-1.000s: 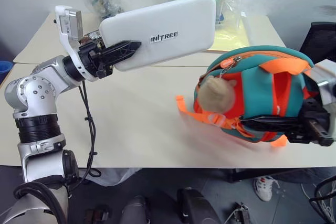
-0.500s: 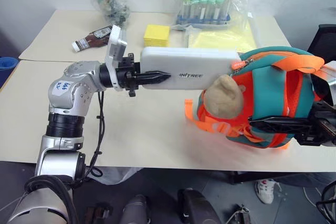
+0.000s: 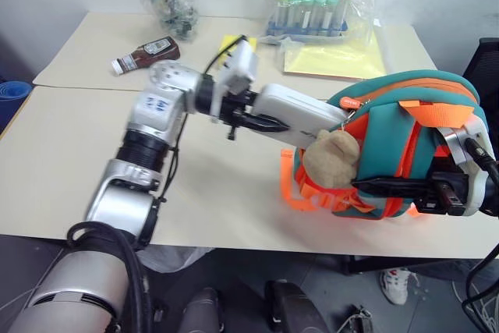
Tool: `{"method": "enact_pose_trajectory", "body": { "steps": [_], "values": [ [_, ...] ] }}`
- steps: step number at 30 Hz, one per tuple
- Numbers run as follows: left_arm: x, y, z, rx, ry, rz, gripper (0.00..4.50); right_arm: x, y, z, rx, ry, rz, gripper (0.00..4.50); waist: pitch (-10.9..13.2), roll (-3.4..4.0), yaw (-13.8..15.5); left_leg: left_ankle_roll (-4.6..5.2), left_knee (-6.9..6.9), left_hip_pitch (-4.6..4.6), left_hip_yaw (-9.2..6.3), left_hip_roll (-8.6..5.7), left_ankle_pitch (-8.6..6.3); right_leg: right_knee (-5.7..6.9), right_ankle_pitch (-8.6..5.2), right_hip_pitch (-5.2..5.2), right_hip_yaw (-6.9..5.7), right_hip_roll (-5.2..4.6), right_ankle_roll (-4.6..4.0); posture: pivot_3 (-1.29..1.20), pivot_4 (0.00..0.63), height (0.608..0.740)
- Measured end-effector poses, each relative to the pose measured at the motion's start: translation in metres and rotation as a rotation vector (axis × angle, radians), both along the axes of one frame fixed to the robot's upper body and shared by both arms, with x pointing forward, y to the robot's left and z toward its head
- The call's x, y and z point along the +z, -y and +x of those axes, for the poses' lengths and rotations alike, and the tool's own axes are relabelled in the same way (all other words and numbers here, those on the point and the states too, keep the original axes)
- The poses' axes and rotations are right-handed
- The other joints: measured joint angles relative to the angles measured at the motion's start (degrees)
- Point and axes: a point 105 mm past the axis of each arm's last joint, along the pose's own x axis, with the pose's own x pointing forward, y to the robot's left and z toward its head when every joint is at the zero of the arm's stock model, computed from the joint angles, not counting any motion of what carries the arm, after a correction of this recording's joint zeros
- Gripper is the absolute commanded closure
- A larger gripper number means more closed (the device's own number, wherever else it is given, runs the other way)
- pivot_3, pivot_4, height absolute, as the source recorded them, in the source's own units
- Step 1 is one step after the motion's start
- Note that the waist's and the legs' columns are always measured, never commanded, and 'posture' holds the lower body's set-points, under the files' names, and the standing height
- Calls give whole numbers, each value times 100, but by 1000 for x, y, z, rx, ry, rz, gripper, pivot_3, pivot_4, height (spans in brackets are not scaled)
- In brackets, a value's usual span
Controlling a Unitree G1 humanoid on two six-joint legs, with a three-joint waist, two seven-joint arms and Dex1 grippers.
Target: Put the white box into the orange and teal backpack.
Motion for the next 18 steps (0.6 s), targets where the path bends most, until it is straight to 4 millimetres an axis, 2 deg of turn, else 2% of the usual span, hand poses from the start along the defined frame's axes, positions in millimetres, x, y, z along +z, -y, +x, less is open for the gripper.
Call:
{"method": "enact_pose_trajectory", "body": {
  "steps": [1, 4, 6, 8, 12, 15, 18],
  "values": [
    [-6, 25, -3, -14, -1, -17, 3279, -1, -2, 1, -5, 5, 9, 4493, 0, 0, 4, -2, 11, -30, 1, -1, 1, 9, 2, -29, 2, -1, 4, 0, 150, 740],
    [-20, 60, -5, 11, -4, -14, 2228, -2, -6, 3, -7, 19, 19, 4500, 0, 0, -5, -3, 22, -44, 1, 1, 2, 15, 2, -49, 6, 2, 4, 0, 150, 740],
    [-21, 66, -4, 30, 0, -16, 1785, -2, -7, 4, -14, 20, 21, 4500, 0, 0, -44, -5, 22, -36, 5, -1, 3, 33, 2, -56, 25, 10, 4, 0, 150, 740],
    [-22, 64, -2, 54, -9, -9, 1156, -4, -7, 5, -28, 18, 26, 4500, 0, 0, -51, -12, 19, -15, 5, -5, 10, 49, 2, -50, 33, 14, 3, 0, 150, 740],
    [-22, 39, 2, 101, -53, -1, 54, -11, -9, 4, -43, 3, 31, 4500, 1, -1, -84, 4, 1, 9, 1, -5, 15, 62, 10, -32, 33, 20, -9, 0, 150, 740],
    [-10, 2, 0, 105, -102, -21, 54, -15, -5, 5, -91, -5, 42, 4500, 0, -1, -161, -7, -1, 15, -1, -4, 24, 83, 10, -35, 32, 19, -9, 0, 150, 740],
    [2, -31, -15, 43, -182, -28, 54, -18, -2, 6, -122, -10, 37, 4500, 0, -1, -180, -36, 0, 17, -5, -1, 44, 89, 9, -34, 24, 19, -11, 0, 150, 740]
  ]
}}
